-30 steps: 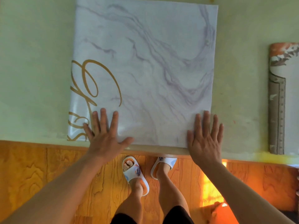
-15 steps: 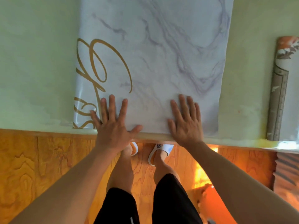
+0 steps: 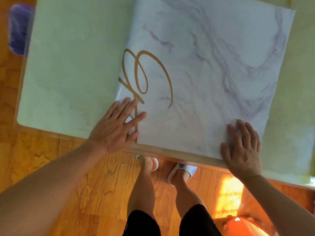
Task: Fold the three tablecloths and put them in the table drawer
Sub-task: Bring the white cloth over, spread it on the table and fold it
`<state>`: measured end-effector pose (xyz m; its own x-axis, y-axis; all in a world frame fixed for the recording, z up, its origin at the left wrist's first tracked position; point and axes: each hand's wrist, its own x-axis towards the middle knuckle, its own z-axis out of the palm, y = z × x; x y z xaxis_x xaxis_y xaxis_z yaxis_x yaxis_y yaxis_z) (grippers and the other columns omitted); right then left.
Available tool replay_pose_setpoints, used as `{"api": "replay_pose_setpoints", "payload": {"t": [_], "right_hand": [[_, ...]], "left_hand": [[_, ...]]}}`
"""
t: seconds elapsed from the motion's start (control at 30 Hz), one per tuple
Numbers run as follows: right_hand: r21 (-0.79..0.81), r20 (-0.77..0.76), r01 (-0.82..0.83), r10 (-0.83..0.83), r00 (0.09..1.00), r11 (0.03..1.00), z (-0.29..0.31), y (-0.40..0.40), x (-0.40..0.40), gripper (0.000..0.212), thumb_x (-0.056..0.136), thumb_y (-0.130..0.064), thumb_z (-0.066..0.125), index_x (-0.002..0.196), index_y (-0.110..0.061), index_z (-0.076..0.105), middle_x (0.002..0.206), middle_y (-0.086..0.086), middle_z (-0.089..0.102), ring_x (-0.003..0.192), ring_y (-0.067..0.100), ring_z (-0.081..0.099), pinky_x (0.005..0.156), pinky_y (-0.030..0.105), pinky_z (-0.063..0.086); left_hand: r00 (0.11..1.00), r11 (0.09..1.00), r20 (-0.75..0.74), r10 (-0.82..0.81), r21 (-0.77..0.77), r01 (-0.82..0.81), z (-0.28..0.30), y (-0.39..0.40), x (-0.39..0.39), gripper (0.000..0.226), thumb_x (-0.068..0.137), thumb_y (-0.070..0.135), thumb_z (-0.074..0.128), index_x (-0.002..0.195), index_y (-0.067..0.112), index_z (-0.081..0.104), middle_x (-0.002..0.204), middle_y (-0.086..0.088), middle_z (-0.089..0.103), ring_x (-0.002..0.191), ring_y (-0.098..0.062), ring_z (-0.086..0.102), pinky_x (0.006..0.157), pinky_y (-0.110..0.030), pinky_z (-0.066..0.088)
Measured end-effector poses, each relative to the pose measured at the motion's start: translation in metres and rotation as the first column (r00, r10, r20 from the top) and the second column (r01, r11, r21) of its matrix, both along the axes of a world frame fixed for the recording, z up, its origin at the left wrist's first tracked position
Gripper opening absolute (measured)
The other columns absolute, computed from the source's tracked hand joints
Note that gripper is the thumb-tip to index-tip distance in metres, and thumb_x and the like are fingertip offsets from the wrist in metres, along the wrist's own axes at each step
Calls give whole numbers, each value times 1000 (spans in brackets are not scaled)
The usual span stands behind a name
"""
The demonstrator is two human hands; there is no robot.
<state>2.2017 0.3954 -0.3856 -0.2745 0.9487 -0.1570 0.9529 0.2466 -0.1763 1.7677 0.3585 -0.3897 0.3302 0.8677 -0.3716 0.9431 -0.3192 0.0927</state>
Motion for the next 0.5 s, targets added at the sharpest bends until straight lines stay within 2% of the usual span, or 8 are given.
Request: {"api": "replay_pose_setpoints", "payload": {"t": [0.07,0.13,0.2,0.23,0.3,0.37,0.43,0.5], "right_hand": [[16,-80,148,-146,986,989,7,11,-26,49,85,-28,55,127,-3,59,141,19,47,131,45,41,113,53,31],[24,-174,165,-159,972,986,13,27,-75,41,87,-26,55,120,-3,62,134,19,52,123,43,47,107,53,39],[-1,-283,-57,55,958,998,19,45,-147,47,94,-26,53,134,-1,56,144,20,49,133,40,44,112,53,37],[-33,-306,-214,194,932,976,20,56,-188,53,99,-29,49,144,-1,48,152,19,42,142,37,36,119,51,30],[-144,-265,-415,369,891,898,17,78,-268,63,106,-38,34,157,-3,22,166,14,16,155,28,10,126,42,7],[-172,-129,-420,402,906,891,4,98,-326,73,105,-49,21,160,-4,6,168,12,-2,155,24,-6,126,41,-1],[-144,-12,-371,373,928,917,-12,113,-348,78,104,-55,16,159,-4,0,168,12,-7,155,24,-10,126,43,-1],[-117,8,-359,362,932,926,-21,120,-350,80,103,-58,16,160,-4,1,168,12,-5,155,23,-10,126,44,-2]], "left_hand": [[999,1000,32,15,0,-15,-2,1,3,64,103,54,26,162,31,15,169,-18,3,157,-32,-3,127,-51,7],[999,1000,45,9,-10,-9,0,0,3,65,103,55,26,163,32,14,169,-17,0,157,-32,-6,127,-52,7],[998,1000,58,15,-20,-14,3,-1,1,65,103,55,28,163,33,13,170,-16,-3,157,-33,-7,127,-52,8],[998,1000,61,16,-27,-15,3,0,0,65,103,55,30,162,33,15,169,-17,-2,157,-34,-5,127,-52,8],[997,1000,72,12,-18,-11,4,0,1,60,103,55,37,157,30,31,166,-23,15,156,-38,10,126,-53,13],[996,1000,89,18,24,-20,4,-1,1,56,102,54,41,151,26,39,157,-25,37,150,-40,30,125,-55,19],[994,999,106,27,30,-31,2,-1,-1,61,102,55,38,156,27,31,159,-22,37,149,-39,31,125,-54,17],[991,998,127,34,50,-41,-2,-2,-3,63,103,56,33,159,29,22,164,-20,26,154,-37,21,126,-53,11]]}}
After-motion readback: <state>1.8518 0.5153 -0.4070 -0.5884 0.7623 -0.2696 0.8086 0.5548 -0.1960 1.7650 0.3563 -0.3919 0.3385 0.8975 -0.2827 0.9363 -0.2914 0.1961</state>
